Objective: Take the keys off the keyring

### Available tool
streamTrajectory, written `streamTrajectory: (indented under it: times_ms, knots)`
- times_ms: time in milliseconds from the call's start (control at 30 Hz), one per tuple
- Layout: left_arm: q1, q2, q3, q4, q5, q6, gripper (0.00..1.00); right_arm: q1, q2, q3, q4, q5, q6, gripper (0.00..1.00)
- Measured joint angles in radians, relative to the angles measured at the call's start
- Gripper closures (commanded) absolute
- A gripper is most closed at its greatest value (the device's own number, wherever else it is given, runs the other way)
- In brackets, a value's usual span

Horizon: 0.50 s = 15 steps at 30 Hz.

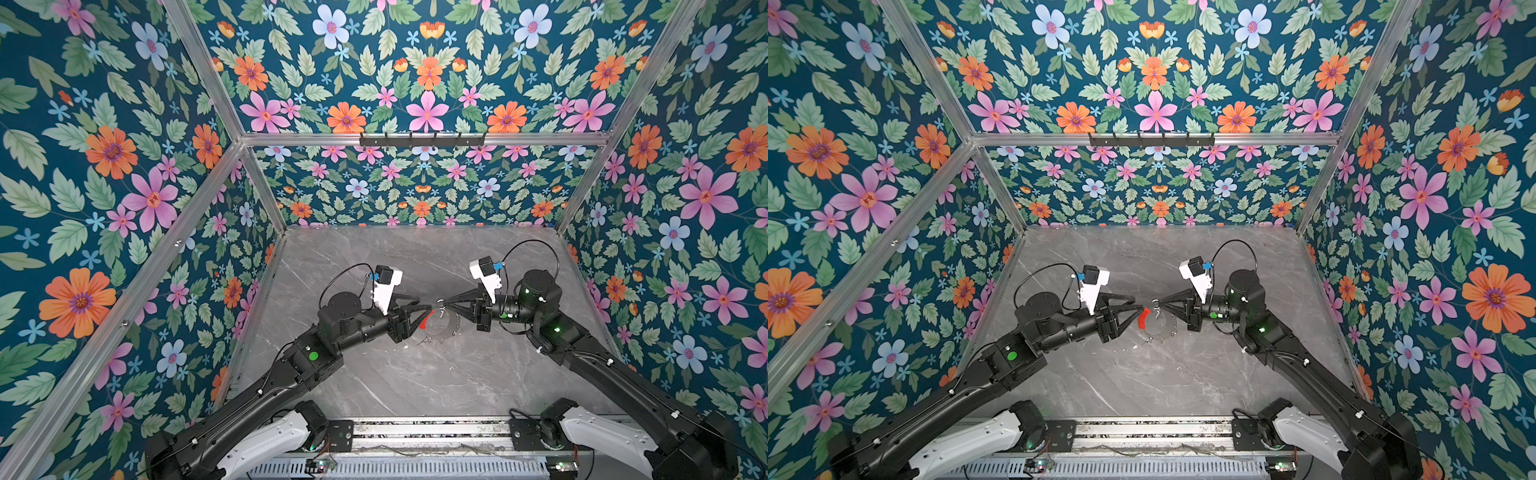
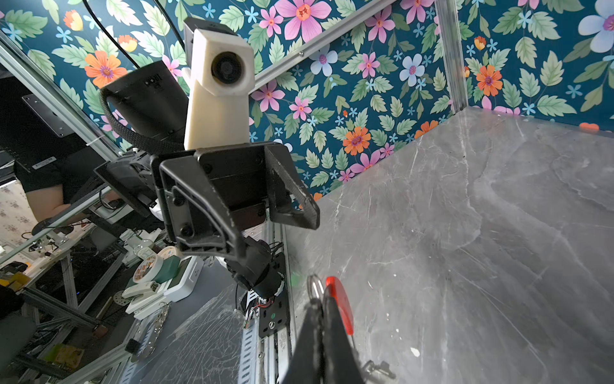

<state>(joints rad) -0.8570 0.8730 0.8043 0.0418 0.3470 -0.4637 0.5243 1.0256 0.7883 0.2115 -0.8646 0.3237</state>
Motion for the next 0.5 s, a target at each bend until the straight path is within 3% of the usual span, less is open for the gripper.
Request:
streamTrajectory:
  times_ms: [200,300,500]
  knots:
    - [0.000,0.044,0.068,-0.088,0.043,0.067,0.50,-0.007,0.034,0.049,-0.069,-0.085,-0.068,1.00]
    - [0.000,0.048,0.085,-0.136,0.057,0.091,0.54,-0.044,0.087,0.076,-0.087,-0.181,-0.084,1.00]
    - [0.000,0.031,0.115,-0.237,0.066,0.134,0.49,-0.075,0.221,0.179,-0.161,-0.395,-0.131,1.00]
